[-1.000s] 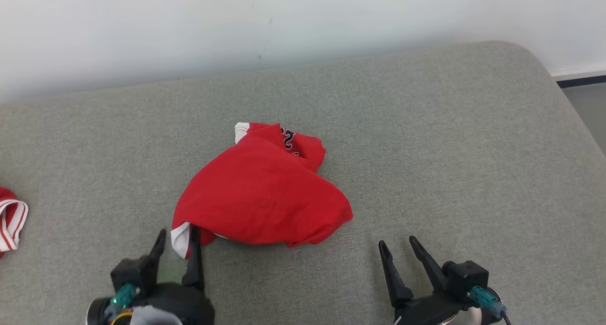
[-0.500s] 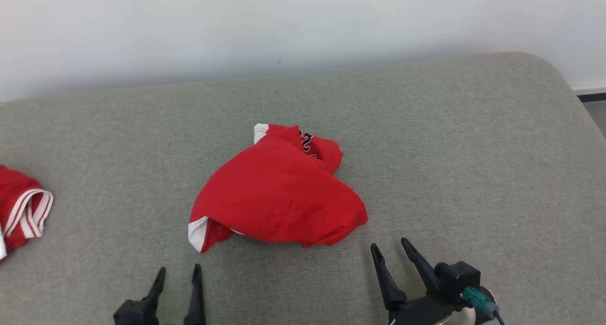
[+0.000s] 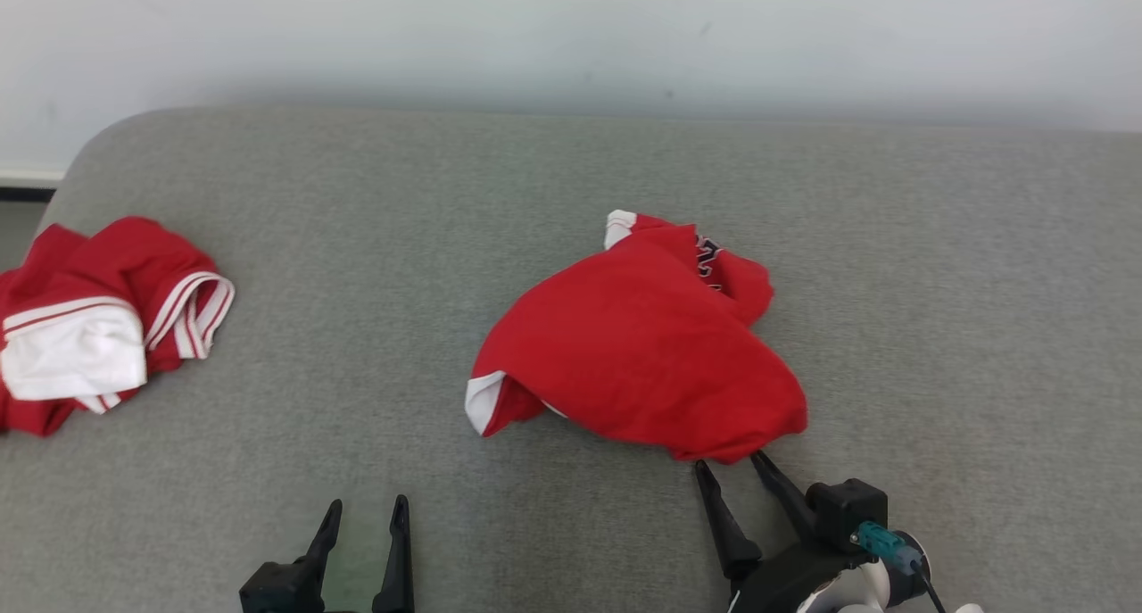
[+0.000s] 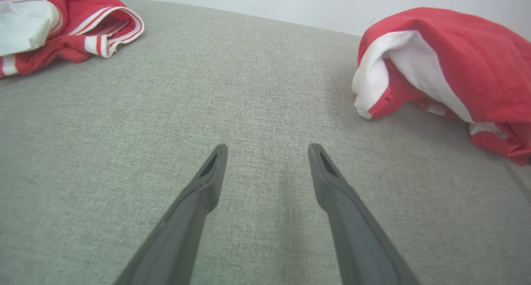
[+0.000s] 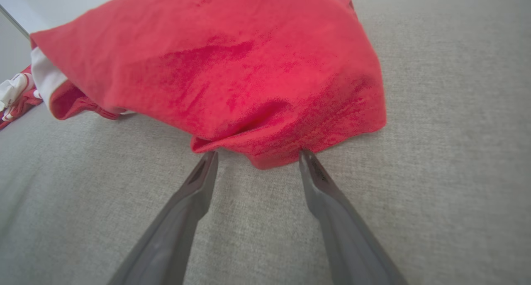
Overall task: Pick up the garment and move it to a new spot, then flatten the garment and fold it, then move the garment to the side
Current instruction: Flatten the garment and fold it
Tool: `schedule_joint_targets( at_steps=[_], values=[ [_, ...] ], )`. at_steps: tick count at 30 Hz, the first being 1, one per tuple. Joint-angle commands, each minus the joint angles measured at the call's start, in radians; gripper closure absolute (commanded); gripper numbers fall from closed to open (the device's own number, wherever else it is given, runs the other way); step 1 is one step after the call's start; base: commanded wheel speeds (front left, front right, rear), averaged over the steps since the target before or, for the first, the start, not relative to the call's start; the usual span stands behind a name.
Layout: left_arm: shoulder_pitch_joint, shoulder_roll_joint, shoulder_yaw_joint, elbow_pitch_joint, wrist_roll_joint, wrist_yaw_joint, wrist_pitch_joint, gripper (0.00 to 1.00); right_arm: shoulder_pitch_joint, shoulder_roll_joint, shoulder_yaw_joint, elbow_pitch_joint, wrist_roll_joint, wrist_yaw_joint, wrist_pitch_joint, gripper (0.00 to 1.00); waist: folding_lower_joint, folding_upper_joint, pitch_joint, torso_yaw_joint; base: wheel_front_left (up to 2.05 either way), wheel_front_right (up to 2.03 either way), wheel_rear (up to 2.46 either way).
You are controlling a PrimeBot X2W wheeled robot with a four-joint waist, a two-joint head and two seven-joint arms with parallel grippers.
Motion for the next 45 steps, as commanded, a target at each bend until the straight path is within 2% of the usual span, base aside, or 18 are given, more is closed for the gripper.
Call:
schedule_joint_targets(
  at_steps=[1,2,3,4,6,12,18,23,29,32,33,34,39,45],
  values=[
    [0.006,-0.001,-0.002,-0.005,0.001,-0.001,-0.003,0.0,-0.013,0.001,-0.006,0.01,-0.008,-0.002,0.0,0.0,0.0,0.0,0.02,0.048,0.0,0.0,0.0],
    [0.005,-0.001,-0.004,-0.007,0.001,-0.003,-0.003,0.0,-0.019,0.001,-0.015,0.017,-0.01,-0.002,0.0,0.0,0.0,0.0,0.023,0.055,0.0,0.0,0.0],
    [0.004,-0.001,-0.006,-0.009,0.001,-0.003,-0.003,0.0,-0.025,0.002,-0.02,0.021,-0.012,-0.002,0.0,0.14,0.0,0.0,0.026,0.059,0.0,0.0,0.0],
    [0.001,-0.001,-0.008,-0.011,0.0,-0.002,-0.003,0.0,-0.028,0.003,-0.025,0.024,-0.015,-0.002,0.0,0.45,0.0,0.0,0.029,0.063,0.0,0.0,0.0],
    [-0.005,-0.001,-0.008,-0.013,-0.003,0.001,-0.003,0.0,-0.036,0.003,-0.039,0.019,-0.021,-0.002,0.0,1.0,0.0,0.0,0.036,0.065,0.0,0.0,0.0],
    [0.003,-0.001,-0.001,-0.013,-0.007,0.003,-0.003,0.0,-0.004,-0.009,-0.076,-0.032,-0.026,-0.002,0.0,1.0,0.0,0.0,0.031,0.033,0.0,0.0,0.0],
    [0.03,-0.001,0.009,0.005,0.0,-0.008,-0.003,0.0,0.061,-0.04,-0.162,-0.148,-0.025,-0.002,0.0,1.0,0.0,0.0,-0.015,-0.063,0.0,0.0,0.0],
    [0.031,-0.001,-0.007,0.016,-0.009,-0.01,-0.003,0.0,0.108,-0.107,-0.208,-0.203,-0.056,-0.002,-0.001,1.0,0.0,0.0,-0.054,-0.137,0.0,0.0,0.0],
    [0.044,-0.001,-0.028,0.026,-0.018,-0.007,-0.003,0.0,0.158,-0.162,-0.25,-0.187,-0.07,-0.002,0.0,1.0,0.0,0.0,-0.085,-0.174,0.0,0.0,0.0],
    [0.056,-0.001,-0.035,0.031,-0.013,-0.011,-0.003,0.0,0.192,-0.179,-0.269,-0.111,-0.091,-0.002,0.0,1.0,0.0,0.0,-0.098,-0.177,0.0,0.0,0.0],
    [0.06,-0.001,-0.037,0.032,-0.009,-0.014,-0.003,0.0,0.193,-0.176,-0.277,-0.081,-0.095,-0.002,0.002,0.7,0.0,0.0,-0.1,-0.178,0.0,0.0,0.0],
    [0.065,-0.001,-0.039,0.034,-0.007,-0.017,-0.003,0.0,0.188,-0.169,-0.288,-0.06,-0.094,-0.002,0.001,0.0,0.0,0.0,-0.102,-0.178,0.0,0.0,0.0],
    [0.06,-0.001,-0.082,0.025,-0.018,-0.033,-0.003,0.0,0.155,-0.142,-0.286,-0.018,-0.12,-0.002,-0.001,0.0,0.0,0.0,-0.098,-0.184,0.0,0.0,0.0],
    [0.007,-0.001,-0.208,-0.001,-0.082,-0.071,-0.003,0.0,0.131,-0.118,-0.284,-0.044,-0.142,-0.002,-0.002,0.0,0.0,0.0,-0.07,-0.195,0.0,0.0,0.0]
  ],
)
